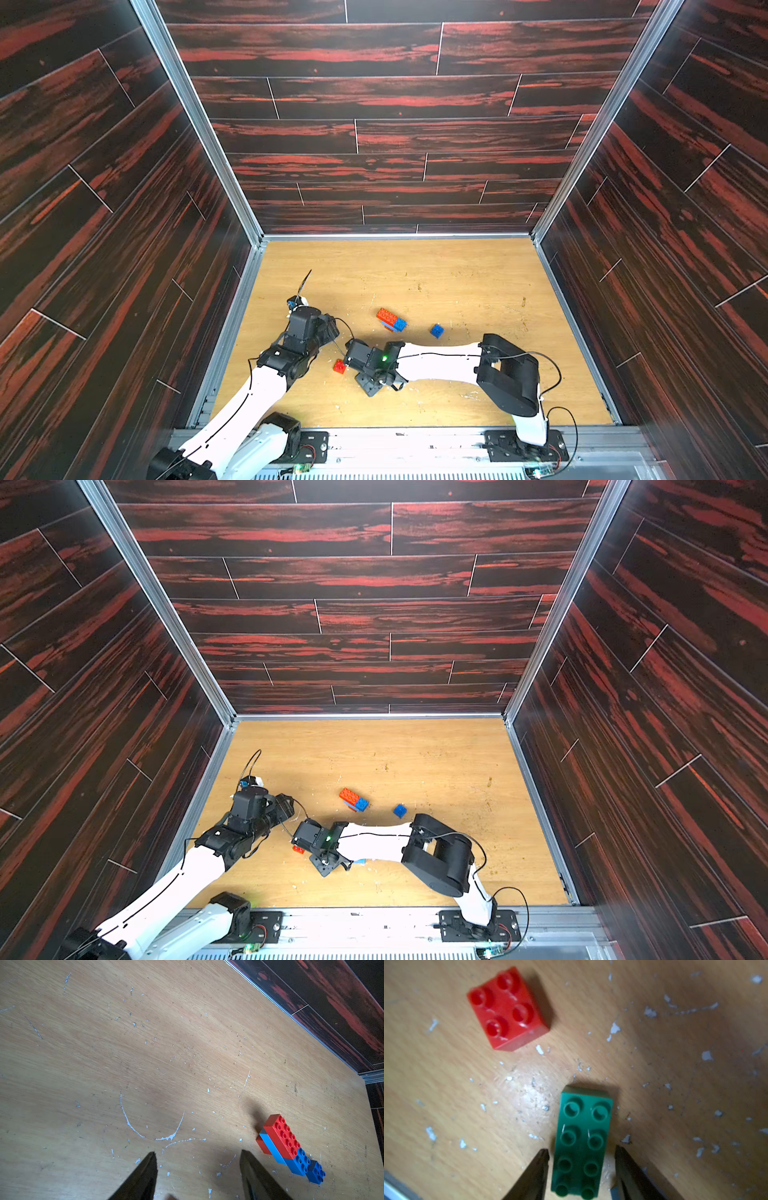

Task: Assemble a heart with lego
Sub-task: Pick up the lego brick from the center of the board, then assemble the lego brick with the lego brick.

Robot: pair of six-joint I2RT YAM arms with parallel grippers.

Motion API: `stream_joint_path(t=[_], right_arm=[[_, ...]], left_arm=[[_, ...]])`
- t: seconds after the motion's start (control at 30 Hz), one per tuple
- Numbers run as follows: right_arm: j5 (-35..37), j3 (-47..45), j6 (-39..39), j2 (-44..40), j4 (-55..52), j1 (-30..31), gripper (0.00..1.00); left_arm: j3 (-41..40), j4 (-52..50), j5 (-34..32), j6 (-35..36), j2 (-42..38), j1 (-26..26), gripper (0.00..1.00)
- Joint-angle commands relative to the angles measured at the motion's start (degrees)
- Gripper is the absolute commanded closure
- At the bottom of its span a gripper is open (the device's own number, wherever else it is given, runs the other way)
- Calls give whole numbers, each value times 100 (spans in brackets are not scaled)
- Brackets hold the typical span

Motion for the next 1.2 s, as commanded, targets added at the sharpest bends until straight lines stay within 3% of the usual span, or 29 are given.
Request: stream_joint_path(t=[0.0, 0.2, 0.37, 0.53, 0.63, 0.73, 0.9, 1.17], right_arm=[[68, 86, -12, 45, 7, 23, 59], [582, 507, -501, -255, -324, -96, 73], [773, 803, -1613, -696, -683, -664, 77], [25, 1095, -2790, -862, -871, -1539, 80], [102, 1298, -3149, -752, -870, -1871, 81], [-355, 1584, -3345, -487, -1029, -2290, 83], [-873, 1995, -3849, -75, -1235, -2418, 86], [-1009, 2776, -4102, 691, -1694, -2451, 86]], left_arm=[[-107, 127, 2, -74, -18, 32, 32], [3, 185, 203, -11, 6, 37, 32], [331, 306, 707, 45, 183, 37, 27], [615, 886, 1480, 65, 755, 31, 24], [796, 1120, 1684, 113, 1164, 38, 24], [938, 1308, 1799, 114, 1491, 33, 24], [1117, 1755, 2077, 5, 1945, 35, 24], [1226, 1815, 2245, 72, 2417, 33, 24]])
